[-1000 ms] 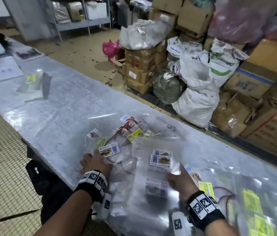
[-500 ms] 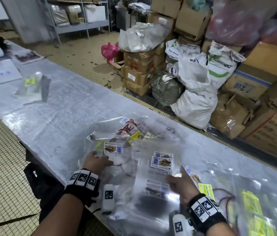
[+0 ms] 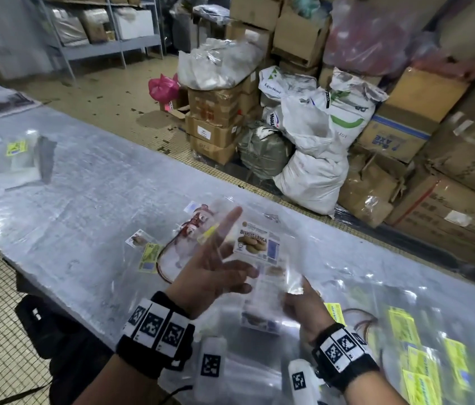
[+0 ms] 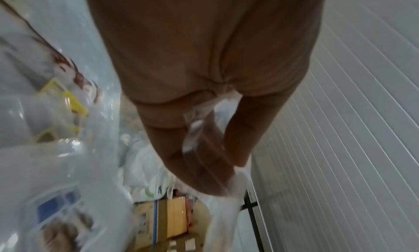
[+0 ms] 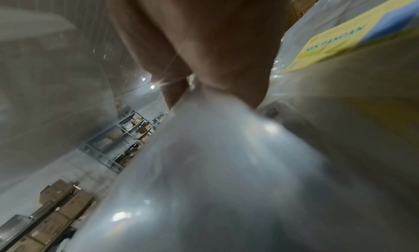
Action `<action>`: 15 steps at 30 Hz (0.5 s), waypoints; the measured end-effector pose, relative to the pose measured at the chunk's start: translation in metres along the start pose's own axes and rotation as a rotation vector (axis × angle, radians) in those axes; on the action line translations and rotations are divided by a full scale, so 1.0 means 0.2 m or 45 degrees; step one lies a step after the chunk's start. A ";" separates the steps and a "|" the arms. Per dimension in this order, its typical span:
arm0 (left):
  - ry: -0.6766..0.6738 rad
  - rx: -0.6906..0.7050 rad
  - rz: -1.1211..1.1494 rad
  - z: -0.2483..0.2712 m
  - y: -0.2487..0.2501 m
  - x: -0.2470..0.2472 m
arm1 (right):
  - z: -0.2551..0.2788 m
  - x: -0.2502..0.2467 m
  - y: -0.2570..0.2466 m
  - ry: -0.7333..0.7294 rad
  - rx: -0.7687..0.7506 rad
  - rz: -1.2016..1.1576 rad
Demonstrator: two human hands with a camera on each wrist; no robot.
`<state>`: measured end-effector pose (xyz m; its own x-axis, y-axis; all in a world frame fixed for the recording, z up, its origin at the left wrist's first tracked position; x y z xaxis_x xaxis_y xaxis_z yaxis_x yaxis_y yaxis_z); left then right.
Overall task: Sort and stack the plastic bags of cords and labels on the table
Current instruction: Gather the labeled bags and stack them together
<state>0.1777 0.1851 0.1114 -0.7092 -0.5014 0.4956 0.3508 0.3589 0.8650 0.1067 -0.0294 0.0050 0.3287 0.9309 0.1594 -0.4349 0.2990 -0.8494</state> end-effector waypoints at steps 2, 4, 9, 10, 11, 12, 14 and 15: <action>-0.014 -0.053 0.069 -0.01 -0.09 0.04 | 0.01 0.00 -0.01 -0.049 0.008 0.036; 0.153 -0.160 -0.047 -0.01 -0.21 0.05 | 0.01 0.00 -0.02 -0.086 0.071 0.002; 0.537 -0.260 -0.689 0.03 -0.39 0.07 | 0.12 -0.13 -0.05 -0.114 -0.048 -0.492; 0.537 -0.285 -0.787 0.03 -0.41 0.08 | 0.13 -0.17 -0.05 -0.110 -0.038 -0.507; 0.526 -0.319 -0.848 0.03 -0.42 0.09 | 0.14 -0.19 -0.05 -0.090 -0.029 -0.452; 0.505 -0.357 -0.881 0.03 -0.42 0.09 | 0.17 -0.20 -0.06 -0.109 -0.034 -0.464; 0.458 -0.460 -0.940 0.02 -0.45 0.09 | 0.18 -0.23 -0.06 -0.065 -0.055 -0.418; 0.434 -0.513 -0.966 0.02 -0.47 0.10 | 0.18 -0.26 -0.05 -0.055 -0.053 -0.405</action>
<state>0.1288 0.1446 0.0397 -0.6402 -0.7178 -0.2736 0.0973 -0.4291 0.8980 0.0645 -0.0740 0.0233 0.4066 0.8003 0.4408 -0.2811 0.5686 -0.7731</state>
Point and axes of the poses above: each hand's wrist, its own z-axis away from the middle knuckle, its own x-axis out of the palm, y = z × x, the point moved 1 cm from there along -z, towards the middle knuckle, and after that the axes turned 10 degrees about -y, right-handed, at the moved point
